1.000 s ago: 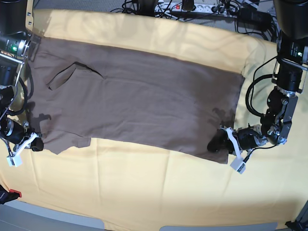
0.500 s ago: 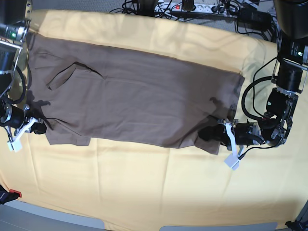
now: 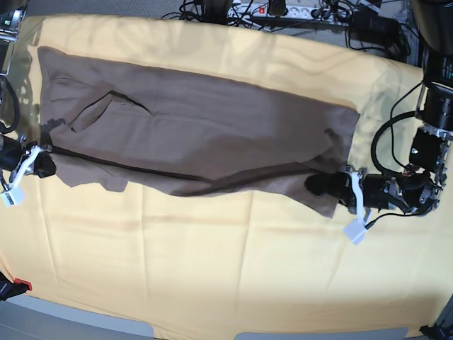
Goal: Fold the T-shirt properly
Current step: 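Lift the hem and fold it over toward the shoulders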
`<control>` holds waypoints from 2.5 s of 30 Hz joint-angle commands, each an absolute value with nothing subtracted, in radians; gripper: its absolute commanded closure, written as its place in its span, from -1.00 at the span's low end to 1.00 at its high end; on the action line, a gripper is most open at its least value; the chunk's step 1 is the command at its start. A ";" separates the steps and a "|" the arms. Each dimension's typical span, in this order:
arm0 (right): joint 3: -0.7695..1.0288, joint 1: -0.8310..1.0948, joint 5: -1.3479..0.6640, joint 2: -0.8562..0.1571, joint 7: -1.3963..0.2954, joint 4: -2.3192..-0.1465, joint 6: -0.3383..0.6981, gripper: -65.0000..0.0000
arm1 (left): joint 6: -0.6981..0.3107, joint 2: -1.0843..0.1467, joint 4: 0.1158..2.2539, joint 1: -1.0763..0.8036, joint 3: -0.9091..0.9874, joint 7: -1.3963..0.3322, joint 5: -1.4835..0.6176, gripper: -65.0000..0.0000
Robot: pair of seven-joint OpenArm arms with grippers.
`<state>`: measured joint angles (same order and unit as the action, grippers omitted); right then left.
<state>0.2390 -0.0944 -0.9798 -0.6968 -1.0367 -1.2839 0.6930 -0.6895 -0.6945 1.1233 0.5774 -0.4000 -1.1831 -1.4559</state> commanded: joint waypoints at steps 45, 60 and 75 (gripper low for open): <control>0.246 -0.061 -1.264 -0.835 -1.272 -1.302 0.698 1.00 | -0.698 -0.802 1.309 0.532 -0.390 -1.396 -1.484 1.00; 0.246 -0.058 -1.264 -0.835 -1.330 -1.302 0.698 1.00 | -0.691 -0.810 1.309 0.529 -0.390 -1.396 -1.484 1.00; 0.167 -0.065 -1.234 -0.831 -1.348 -1.302 0.698 0.19 | -0.678 -0.823 1.309 0.476 -0.390 -1.396 -1.484 0.02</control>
<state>0.1577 -0.0425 -1.2205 -0.7956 -1.3544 -1.2877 0.6933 -0.6807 -0.8032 1.2957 0.4458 -0.4000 -1.4010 -1.4609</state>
